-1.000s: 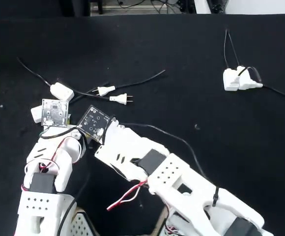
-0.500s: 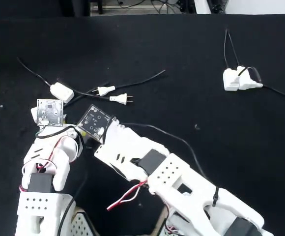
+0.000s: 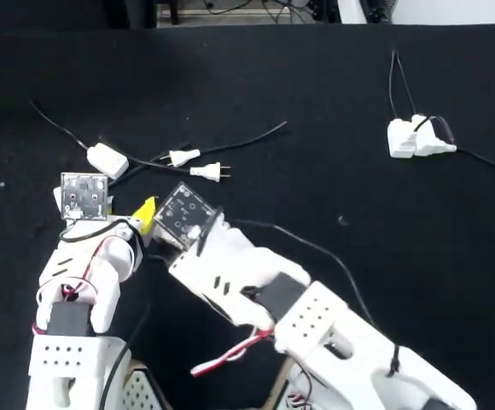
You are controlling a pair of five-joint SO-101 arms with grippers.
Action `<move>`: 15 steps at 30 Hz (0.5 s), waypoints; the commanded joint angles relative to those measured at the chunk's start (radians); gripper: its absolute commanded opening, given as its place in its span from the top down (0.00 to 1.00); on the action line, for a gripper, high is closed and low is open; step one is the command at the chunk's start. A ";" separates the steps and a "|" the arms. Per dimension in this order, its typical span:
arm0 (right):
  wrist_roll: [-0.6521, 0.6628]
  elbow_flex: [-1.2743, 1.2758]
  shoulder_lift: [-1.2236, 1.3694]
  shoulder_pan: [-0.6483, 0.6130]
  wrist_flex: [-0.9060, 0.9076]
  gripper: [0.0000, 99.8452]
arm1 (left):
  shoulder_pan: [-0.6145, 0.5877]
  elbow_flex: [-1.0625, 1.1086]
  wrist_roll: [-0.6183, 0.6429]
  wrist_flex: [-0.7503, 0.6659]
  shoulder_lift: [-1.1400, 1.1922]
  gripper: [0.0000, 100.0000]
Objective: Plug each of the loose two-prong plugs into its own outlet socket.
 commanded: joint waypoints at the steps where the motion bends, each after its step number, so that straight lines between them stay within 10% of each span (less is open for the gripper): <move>1: -0.002 -0.012 -0.067 0.000 -0.035 0.99 | -0.004 -0.002 -0.005 -0.011 0.003 0.77; 15: -0.011 0.053 -0.039 0.000 -0.204 0.99 | -0.004 -0.002 -0.005 -0.011 0.003 0.77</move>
